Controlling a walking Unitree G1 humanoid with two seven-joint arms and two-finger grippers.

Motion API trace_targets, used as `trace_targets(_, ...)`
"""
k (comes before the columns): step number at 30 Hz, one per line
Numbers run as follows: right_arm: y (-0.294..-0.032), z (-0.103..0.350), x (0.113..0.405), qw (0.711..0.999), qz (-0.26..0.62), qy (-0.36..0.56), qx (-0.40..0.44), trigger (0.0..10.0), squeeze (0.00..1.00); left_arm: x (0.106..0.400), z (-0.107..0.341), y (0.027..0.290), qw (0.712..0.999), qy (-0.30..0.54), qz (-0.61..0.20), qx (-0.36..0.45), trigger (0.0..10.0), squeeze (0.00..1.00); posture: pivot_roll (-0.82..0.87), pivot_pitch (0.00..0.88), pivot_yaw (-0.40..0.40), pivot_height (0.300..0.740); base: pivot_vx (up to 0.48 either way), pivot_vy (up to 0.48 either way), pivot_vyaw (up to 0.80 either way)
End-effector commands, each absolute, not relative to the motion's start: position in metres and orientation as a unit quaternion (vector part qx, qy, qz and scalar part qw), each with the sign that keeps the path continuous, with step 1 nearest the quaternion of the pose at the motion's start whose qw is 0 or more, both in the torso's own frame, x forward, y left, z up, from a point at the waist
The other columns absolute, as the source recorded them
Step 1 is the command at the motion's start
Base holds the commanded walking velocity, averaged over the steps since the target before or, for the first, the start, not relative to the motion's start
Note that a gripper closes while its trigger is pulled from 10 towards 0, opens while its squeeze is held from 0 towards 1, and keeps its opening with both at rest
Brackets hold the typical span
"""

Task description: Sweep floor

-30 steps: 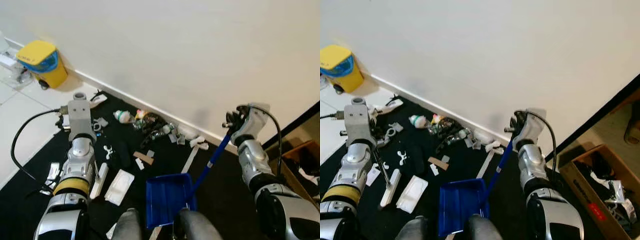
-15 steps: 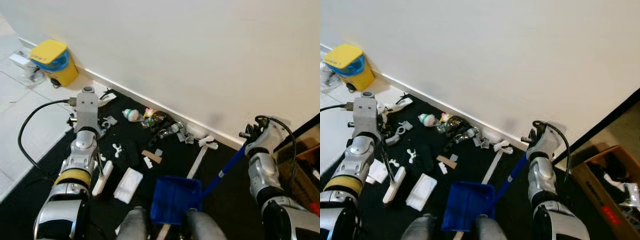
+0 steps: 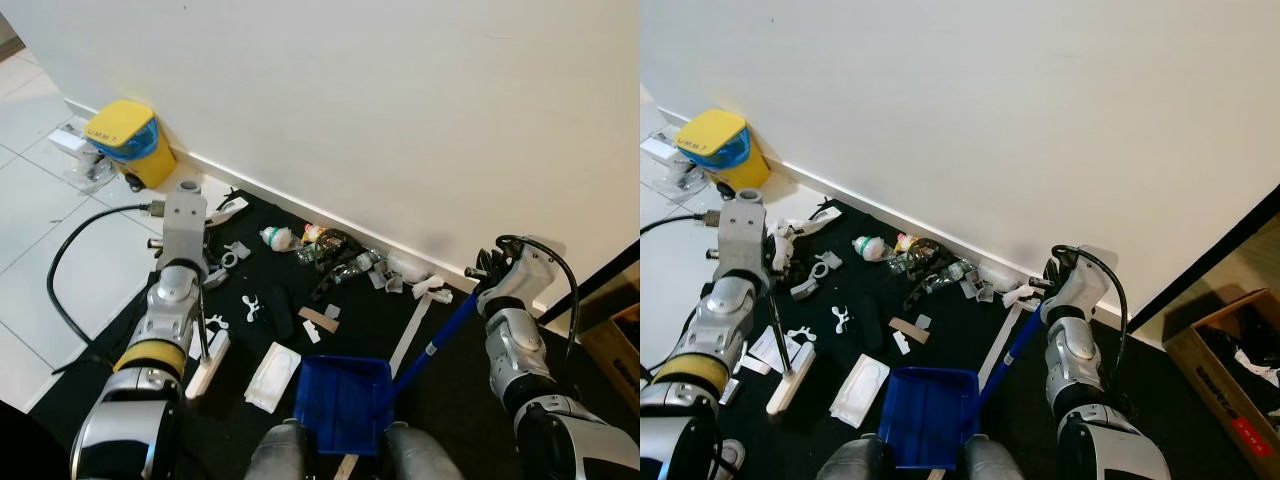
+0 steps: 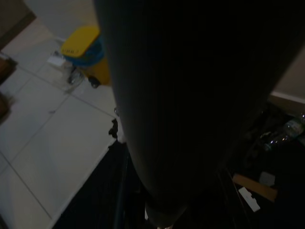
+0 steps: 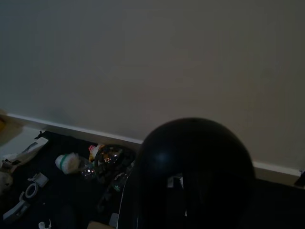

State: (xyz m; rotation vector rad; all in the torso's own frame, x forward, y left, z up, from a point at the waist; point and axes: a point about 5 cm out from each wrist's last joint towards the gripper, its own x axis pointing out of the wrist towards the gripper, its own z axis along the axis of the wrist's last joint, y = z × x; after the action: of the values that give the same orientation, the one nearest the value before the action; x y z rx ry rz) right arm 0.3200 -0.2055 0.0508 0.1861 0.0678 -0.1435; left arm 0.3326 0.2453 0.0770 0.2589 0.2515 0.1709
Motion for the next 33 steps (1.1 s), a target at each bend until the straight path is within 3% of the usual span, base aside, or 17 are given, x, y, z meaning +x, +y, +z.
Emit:
trace_targets(1,-0.208,0.056,0.325,0.994,-0.061,0.034,0.083,10.0,0.00,0.328,0.071,0.243,0.980,0.127,0.095,0.123,10.0,0.00,0.07,0.096,0.022,0.740,0.000,0.000,0.00)
trace_targets(6,-0.211,0.060,0.328,0.995,-0.056,0.032,0.076,10.0,0.00,0.328,0.067,0.239,0.979,0.135,0.090,0.125,10.0,0.00,0.06,0.102,0.011,0.740,0.000,0.000,0.00)
trace_targets(12,-0.212,0.062,0.329,0.996,-0.052,0.031,0.072,10.0,0.00,0.327,0.064,0.237,0.978,0.140,0.096,0.120,10.0,0.00,0.05,0.102,0.002,0.740,0.000,-0.480,0.00)
trace_targets(16,-0.210,0.061,0.328,0.996,-0.042,0.034,0.067,10.0,0.00,0.326,0.063,0.237,0.980,0.137,0.110,0.088,10.0,0.00,0.04,0.102,-0.016,0.740,0.000,0.000,0.00)
trace_targets(33,-0.205,0.072,0.338,0.997,-0.023,0.026,0.064,10.0,0.00,0.321,0.061,0.247,0.978,0.140,0.120,0.094,10.0,0.00,0.05,0.111,-0.044,0.740,0.000,0.000,0.00)
